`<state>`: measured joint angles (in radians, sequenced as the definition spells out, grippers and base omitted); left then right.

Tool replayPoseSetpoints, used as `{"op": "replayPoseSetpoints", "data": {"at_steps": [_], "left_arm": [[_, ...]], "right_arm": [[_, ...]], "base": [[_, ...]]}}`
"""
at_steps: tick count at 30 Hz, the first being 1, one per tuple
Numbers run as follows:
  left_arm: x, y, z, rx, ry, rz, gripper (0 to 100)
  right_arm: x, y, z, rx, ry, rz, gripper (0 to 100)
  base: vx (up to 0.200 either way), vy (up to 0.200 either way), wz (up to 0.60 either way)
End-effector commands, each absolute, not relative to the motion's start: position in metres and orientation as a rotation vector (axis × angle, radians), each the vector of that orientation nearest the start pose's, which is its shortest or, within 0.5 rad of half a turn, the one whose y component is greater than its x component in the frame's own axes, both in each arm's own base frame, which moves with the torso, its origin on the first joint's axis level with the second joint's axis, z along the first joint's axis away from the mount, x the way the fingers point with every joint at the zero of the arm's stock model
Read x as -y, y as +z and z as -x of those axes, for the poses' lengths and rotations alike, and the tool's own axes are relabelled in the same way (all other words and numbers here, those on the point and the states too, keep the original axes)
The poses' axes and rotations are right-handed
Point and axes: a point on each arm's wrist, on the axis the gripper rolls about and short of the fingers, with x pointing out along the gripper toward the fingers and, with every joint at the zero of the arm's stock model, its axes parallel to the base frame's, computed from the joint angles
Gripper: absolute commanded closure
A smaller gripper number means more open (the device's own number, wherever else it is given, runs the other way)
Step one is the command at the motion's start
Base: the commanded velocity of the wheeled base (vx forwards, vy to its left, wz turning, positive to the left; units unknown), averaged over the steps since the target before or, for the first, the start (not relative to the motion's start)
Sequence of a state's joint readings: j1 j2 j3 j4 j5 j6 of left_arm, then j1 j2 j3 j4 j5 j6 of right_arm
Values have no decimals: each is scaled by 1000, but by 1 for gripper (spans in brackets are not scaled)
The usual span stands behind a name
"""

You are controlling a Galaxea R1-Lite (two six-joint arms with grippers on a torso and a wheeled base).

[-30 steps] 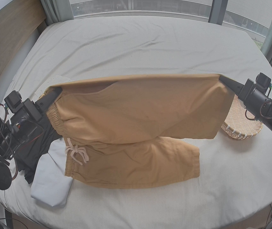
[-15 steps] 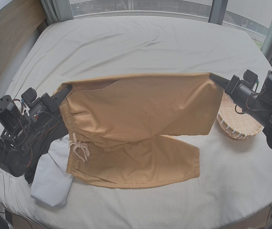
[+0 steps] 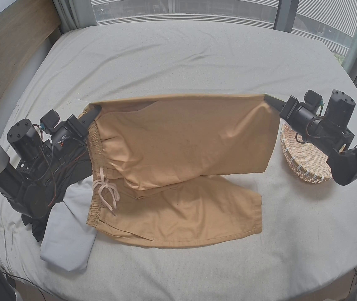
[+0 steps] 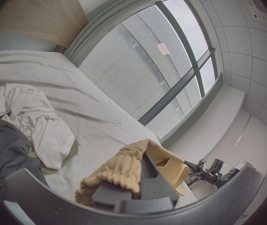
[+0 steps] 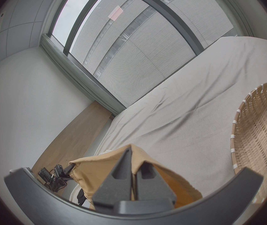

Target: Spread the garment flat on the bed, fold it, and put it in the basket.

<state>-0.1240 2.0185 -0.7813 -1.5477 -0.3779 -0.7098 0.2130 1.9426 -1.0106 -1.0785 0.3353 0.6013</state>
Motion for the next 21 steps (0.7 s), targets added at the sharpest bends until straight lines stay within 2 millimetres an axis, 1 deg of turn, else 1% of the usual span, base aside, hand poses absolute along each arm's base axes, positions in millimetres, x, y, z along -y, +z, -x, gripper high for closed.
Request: {"op": "replayPoseSetpoints", "data": {"at_steps": [1,2,3,5,6,8,9,13,16,18,21], "left_arm": [[55,147,-375,126,-566,656,100],[55,147,-375,126,-566,656,100],[55,146,-382,137,-565,657,100],[56,145,-384,139,-561,658,100],[56,142,-390,145,-550,660,100],[56,141,-393,148,-545,663,100],[57,139,-395,145,-541,664,0],[56,137,-398,140,-538,666,0],[53,134,-401,112,-510,674,0],[52,132,-401,86,-489,679,0],[50,129,-401,85,-444,684,0]], "right_arm": [[-87,181,-391,-32,558,-577,100],[-87,181,-392,-30,558,-577,100],[-87,179,-398,-28,556,-577,100],[-87,178,-400,-26,555,-577,100],[-84,176,-407,-17,546,-576,100],[-84,176,-410,-11,547,-577,100],[-84,177,-411,-3,547,-578,0],[-84,180,-412,11,543,-579,0],[-84,180,-407,4,541,-579,0],[-85,182,-394,2,549,-578,0],[-86,171,-374,-56,544,-576,0]], "base": [[0,0,0],[0,0,0],[0,0,0],[0,0,0],[0,0,0],[0,0,0],[0,0,0],[0,0,0],[0,0,0],[0,0,0],[0,0,0]]}}
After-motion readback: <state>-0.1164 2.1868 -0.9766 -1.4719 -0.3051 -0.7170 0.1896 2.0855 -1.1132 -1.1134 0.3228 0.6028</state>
